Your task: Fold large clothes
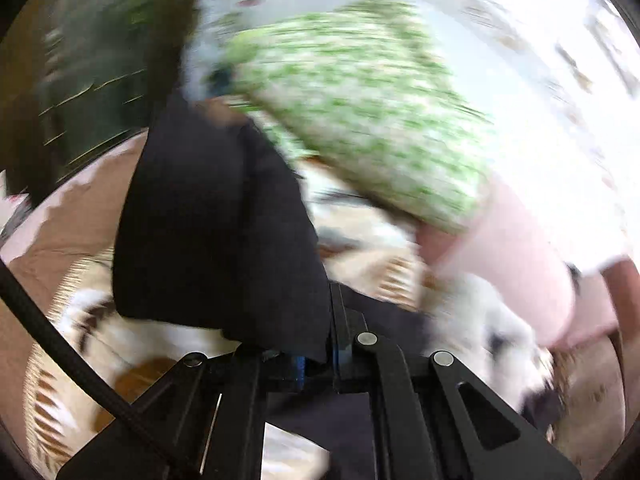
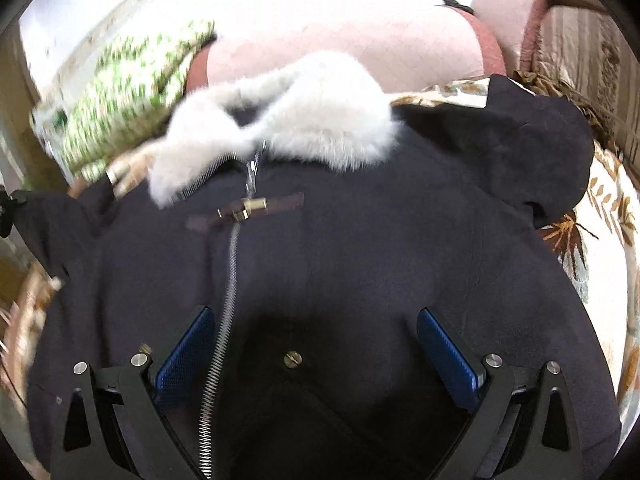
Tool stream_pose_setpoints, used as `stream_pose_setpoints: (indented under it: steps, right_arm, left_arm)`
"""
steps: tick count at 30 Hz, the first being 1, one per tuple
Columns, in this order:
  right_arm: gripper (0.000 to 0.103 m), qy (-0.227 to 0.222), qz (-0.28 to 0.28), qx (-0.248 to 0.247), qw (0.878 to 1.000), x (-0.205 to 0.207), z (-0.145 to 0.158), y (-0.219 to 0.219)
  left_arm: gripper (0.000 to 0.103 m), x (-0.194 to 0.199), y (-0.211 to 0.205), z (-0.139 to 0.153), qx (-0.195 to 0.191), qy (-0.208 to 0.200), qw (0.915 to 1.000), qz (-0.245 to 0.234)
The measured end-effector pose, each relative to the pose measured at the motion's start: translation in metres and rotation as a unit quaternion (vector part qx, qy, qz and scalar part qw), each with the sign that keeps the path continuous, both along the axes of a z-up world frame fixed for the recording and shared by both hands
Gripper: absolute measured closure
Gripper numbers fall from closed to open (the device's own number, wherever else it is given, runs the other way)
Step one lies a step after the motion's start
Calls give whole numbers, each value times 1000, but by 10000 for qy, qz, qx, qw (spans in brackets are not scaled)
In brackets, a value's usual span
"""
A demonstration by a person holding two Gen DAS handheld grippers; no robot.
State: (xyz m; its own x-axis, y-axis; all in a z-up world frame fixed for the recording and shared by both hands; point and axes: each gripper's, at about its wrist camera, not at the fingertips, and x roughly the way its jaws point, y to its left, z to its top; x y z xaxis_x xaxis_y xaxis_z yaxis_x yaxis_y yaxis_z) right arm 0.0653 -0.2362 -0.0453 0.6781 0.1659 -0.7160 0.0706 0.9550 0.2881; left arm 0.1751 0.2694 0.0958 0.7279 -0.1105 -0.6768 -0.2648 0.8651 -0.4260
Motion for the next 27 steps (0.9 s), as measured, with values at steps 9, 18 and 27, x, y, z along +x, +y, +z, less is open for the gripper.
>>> stream_pose_setpoints:
  steps: [9, 18, 27]
  right_arm:
    - [1, -225, -721, 545, 9957, -2, 18, -53]
    - [1, -152, -765, 1119, 9907, 10, 14, -78]
    - [1, 104, -415, 1438, 9887, 28, -15, -50]
  left_arm:
    - [79, -18, -204, -2, -56, -166, 9772, -2118]
    - [20, -67, -231, -44, -460, -207, 9715, -2314]
    - [19, -84, -166, -63, 2168, -484, 9749, -149]
